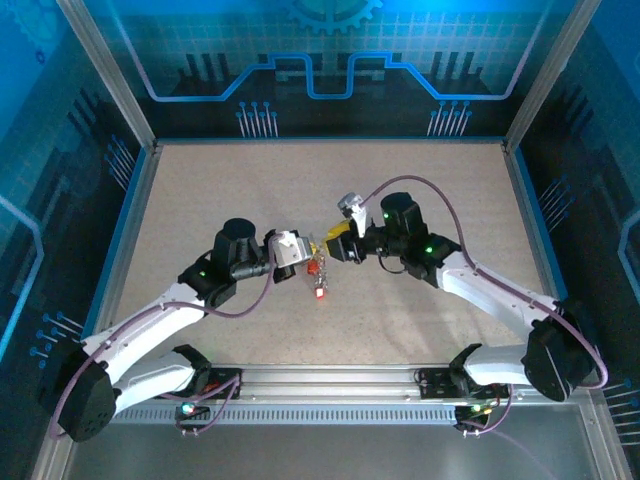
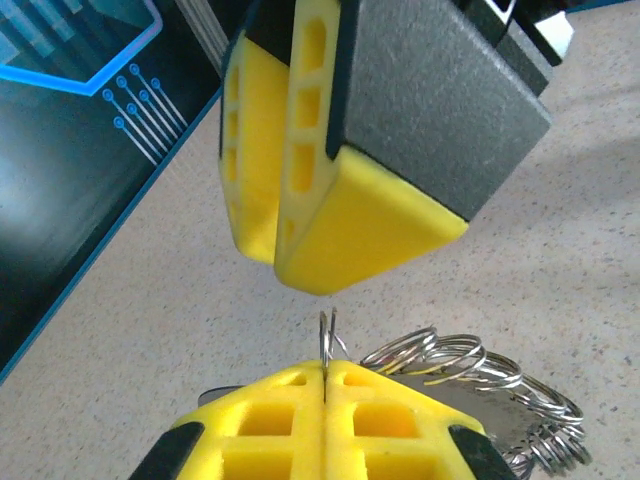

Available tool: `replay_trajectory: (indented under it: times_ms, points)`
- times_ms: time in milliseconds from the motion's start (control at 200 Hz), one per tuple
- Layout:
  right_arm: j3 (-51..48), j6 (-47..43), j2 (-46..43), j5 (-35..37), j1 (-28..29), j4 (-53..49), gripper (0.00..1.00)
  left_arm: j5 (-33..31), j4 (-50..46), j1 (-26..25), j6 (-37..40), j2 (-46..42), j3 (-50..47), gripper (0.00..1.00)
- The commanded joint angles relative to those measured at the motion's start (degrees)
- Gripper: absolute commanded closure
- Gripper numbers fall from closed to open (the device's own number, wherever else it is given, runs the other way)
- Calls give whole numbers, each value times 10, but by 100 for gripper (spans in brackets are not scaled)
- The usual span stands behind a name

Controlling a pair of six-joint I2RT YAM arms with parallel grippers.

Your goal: Put the keys on the keyring

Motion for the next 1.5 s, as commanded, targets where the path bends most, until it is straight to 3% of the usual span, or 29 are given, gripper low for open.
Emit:
replay_trajectory:
  times_ms: [0, 320, 515, 780, 1266, 1496]
  points:
    - [-23, -70, -34, -15, -7, -7, 64, 63, 53, -5, -8, -2, -4, 100]
    - [-138, -314, -147, -41, 3, 79, 65, 152, 77, -5, -22, -1, -9, 100]
    - [-139, -374, -152, -53, 4, 52, 66, 188, 94, -5, -34, 6, -10, 100]
    - [-140, -380, -138, -55, 18, 76, 67, 218, 117, -7, -48, 17, -15, 100]
    - [-144, -400, -138, -58, 27, 70, 80, 221, 131, -20, -53, 33, -18, 100]
    - [-139, -410, -144, -65, 30, 47, 92, 200, 139, -23, -62, 41, -18, 100]
